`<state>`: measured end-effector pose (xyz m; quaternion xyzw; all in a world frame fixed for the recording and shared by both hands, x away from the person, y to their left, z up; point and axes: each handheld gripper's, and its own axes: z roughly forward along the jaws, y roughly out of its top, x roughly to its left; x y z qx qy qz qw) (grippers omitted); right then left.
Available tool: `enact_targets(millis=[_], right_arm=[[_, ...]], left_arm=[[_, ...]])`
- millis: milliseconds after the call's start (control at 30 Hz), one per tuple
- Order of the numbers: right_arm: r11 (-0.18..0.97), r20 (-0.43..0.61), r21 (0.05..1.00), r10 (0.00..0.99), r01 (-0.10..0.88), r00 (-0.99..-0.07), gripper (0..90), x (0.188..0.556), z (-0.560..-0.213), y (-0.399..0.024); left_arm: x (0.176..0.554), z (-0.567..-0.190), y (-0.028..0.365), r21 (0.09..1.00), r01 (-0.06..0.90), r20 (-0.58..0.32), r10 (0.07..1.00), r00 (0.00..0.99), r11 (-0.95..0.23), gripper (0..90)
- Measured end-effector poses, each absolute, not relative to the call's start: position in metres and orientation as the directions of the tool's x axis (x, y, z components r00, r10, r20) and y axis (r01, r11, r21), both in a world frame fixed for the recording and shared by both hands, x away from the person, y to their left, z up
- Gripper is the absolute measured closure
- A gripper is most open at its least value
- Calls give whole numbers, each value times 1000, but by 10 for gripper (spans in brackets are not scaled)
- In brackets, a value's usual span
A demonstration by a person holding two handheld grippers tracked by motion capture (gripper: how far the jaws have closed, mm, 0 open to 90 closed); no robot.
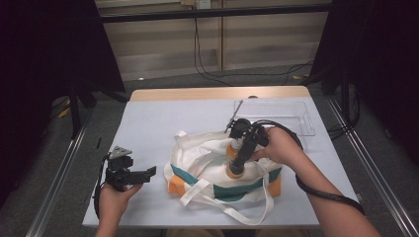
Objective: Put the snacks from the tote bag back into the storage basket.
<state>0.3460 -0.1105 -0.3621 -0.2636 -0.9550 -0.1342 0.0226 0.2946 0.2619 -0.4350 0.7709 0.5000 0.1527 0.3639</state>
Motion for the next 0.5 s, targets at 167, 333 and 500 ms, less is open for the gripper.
enact_targets(millis=[167,333,500], right_arm=[[827,113,234,499,511,-859,270,347,-363,-105],[830,93,229,500,508,-861,291,347,-363,-103],[832,88,215,505,511,-859,297,347,-362,-102]], left_arm=[[294,-434,263,715,659,-129,884,449,-231,63],[294,-434,263,718,660,-136,885,445,-221,63],[294,-434,263,718,660,-133,886,443,-222,63]])
